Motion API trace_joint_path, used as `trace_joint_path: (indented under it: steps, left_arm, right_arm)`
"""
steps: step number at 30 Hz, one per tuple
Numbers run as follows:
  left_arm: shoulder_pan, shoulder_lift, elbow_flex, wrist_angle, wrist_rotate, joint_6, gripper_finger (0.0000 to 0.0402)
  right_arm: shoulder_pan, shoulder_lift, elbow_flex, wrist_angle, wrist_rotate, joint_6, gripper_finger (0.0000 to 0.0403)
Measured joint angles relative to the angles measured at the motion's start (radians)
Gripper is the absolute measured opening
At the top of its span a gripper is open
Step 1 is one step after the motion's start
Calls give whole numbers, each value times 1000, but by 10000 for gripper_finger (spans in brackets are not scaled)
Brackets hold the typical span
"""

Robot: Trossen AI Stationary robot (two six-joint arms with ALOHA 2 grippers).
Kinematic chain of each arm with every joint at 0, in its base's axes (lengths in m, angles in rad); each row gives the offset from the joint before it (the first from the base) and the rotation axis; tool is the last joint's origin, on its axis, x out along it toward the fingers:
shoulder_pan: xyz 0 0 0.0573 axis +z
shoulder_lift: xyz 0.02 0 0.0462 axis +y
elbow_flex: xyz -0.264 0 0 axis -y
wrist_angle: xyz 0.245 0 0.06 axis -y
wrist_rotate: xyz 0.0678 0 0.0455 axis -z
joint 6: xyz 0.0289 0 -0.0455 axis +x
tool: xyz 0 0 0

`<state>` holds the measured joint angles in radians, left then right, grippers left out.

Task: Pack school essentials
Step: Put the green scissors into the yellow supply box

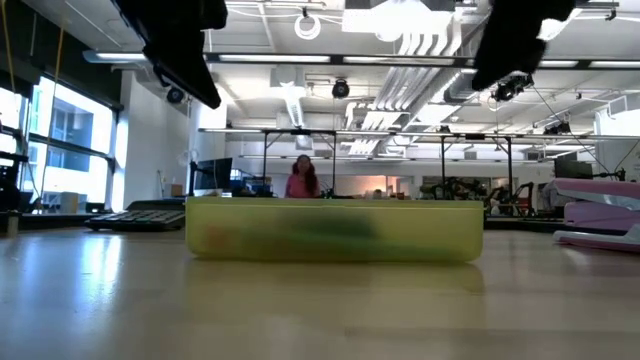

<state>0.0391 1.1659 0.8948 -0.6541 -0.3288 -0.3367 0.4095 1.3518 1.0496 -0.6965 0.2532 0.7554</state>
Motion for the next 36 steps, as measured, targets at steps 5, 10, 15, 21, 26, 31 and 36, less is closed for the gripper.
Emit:
trace_joint_path:
  steps: [5,10,15,21,26,31,36]
  left_arm:
    - [0,13,0,3,1,-1,70]
    - [0,23,0,6,24,-18,71]
    - [0,24,0,8,59,-28,70]
    - [-1,24,0,18,60,-27,71]
    - [-1,23,0,19,60,-27,70]
    - [-1,23,0,20,57,-27,70]
    - [-1,23,0,24,57,-27,70]
  right_arm:
    - [92,6,0,-37,28,213,144]
    - [160,52,0,-120,34,419,144]
    - [211,122,-2,-190,26,538,144]
    - [240,210,-2,-188,-11,628,144]
    - [241,278,-2,-185,-98,659,144]
    - [241,323,-2,-167,-156,659,144]
    - [241,343,-2,-160,-180,660,144]
